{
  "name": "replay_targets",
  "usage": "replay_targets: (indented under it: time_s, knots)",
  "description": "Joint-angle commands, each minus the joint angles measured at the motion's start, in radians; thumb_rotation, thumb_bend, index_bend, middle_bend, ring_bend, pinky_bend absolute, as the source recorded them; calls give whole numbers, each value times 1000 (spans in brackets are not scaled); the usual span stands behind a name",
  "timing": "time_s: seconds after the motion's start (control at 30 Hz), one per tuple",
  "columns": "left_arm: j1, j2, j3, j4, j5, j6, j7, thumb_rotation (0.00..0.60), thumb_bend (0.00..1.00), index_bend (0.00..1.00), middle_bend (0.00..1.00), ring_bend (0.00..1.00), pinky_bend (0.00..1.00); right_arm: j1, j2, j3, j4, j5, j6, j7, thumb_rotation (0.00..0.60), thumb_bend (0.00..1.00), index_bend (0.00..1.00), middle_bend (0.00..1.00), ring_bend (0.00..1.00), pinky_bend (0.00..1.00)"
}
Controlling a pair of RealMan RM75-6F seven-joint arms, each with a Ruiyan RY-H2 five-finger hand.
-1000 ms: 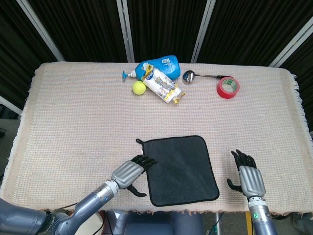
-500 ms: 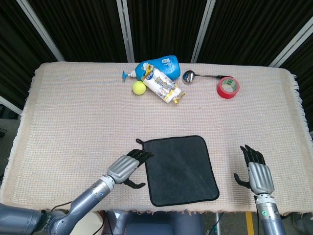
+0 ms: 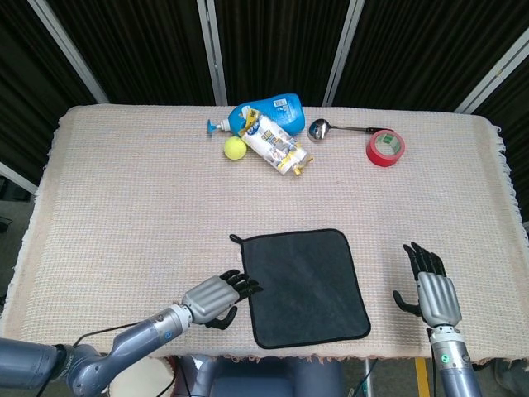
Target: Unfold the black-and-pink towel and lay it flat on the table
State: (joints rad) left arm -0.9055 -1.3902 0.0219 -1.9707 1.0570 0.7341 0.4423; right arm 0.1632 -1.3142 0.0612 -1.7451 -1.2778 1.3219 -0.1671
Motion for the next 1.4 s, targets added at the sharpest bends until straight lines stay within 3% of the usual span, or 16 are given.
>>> replay_targets:
  time_s: [0.03, 0.83, 1.4]
  knots:
    - [-27, -24, 22, -7, -16, -17, 41, 600, 772, 78, 50, 0, 24, -1, 0, 1, 1, -2, 2, 3, 600, 350, 0, 0, 0, 0]
    - [-139, -172, 115, -18, -208, 30, 212, 600, 773, 86, 64, 0, 24, -10, 10, 8, 2, -8, 5, 30, 600, 350, 0, 0, 0, 0]
    - [-121, -124, 179, -53, -144, 49, 180, 600, 773, 84, 65, 0, 24, -12, -1, 6, -1, -16, 9, 16, 600, 350, 0, 0, 0, 0]
